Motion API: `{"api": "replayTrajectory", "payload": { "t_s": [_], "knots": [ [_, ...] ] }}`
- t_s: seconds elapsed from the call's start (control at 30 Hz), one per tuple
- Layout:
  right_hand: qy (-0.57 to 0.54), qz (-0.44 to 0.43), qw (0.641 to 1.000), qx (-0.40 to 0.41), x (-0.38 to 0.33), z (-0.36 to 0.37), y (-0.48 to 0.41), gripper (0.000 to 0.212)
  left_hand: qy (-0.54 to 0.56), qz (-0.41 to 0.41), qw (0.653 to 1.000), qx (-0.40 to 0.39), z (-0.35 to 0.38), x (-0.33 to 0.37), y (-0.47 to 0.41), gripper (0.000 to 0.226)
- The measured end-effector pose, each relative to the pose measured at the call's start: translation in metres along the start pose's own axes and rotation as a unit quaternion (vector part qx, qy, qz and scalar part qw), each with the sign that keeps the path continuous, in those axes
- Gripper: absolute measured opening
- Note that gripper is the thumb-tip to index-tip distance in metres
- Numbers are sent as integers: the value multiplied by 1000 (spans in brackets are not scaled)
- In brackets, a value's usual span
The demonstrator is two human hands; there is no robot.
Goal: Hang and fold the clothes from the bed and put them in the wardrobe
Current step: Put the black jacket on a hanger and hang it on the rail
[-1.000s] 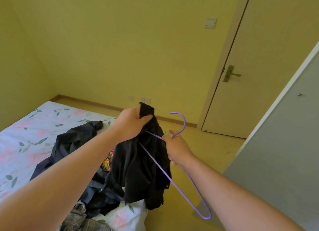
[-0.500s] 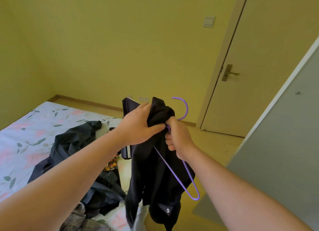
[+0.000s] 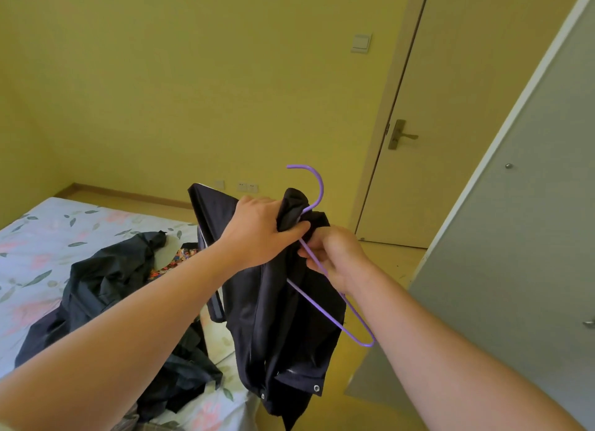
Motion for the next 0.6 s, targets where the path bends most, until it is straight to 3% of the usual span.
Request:
{"api": "replayTrajectory", "payload": {
  "t_s": [0.1,0.17,0.3,0.37,0.4,0.47,0.6],
  "knots": [
    [92,-6,995,23,11,-27,-7,38,-55,39,997,-25,2,16,-4,42],
    [178,40,983,22,36,-40,-11,61,-66,58,996,-25,-1,25,-4,37],
    [329,158,931,-21,86,-46,-13,106,-40,65,997,14,-20,30,-7,35],
    [371,187,909,-45,100,-42,-13,119,-32,83,995,40,-32,34,-7,32],
    [392,190,899,-50,104,-41,-13,118,-29,90,994,51,-38,36,-7,31],
    [418,176,890,-57,107,-37,-15,95,-18,88,994,63,-48,34,-7,29],
    [366,98,925,-28,98,-28,-24,39,6,44,997,60,-63,19,-8,24]
  ]
}}
Point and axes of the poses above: each hand's wrist, its own y-axis away from the middle knuckle, its own z-axis out of the palm, x = y × z, the point moved 10 cm from there along -y, towards the middle knuckle, and after that the axes turned 7 degrees about -y, right-handed, at the moved point
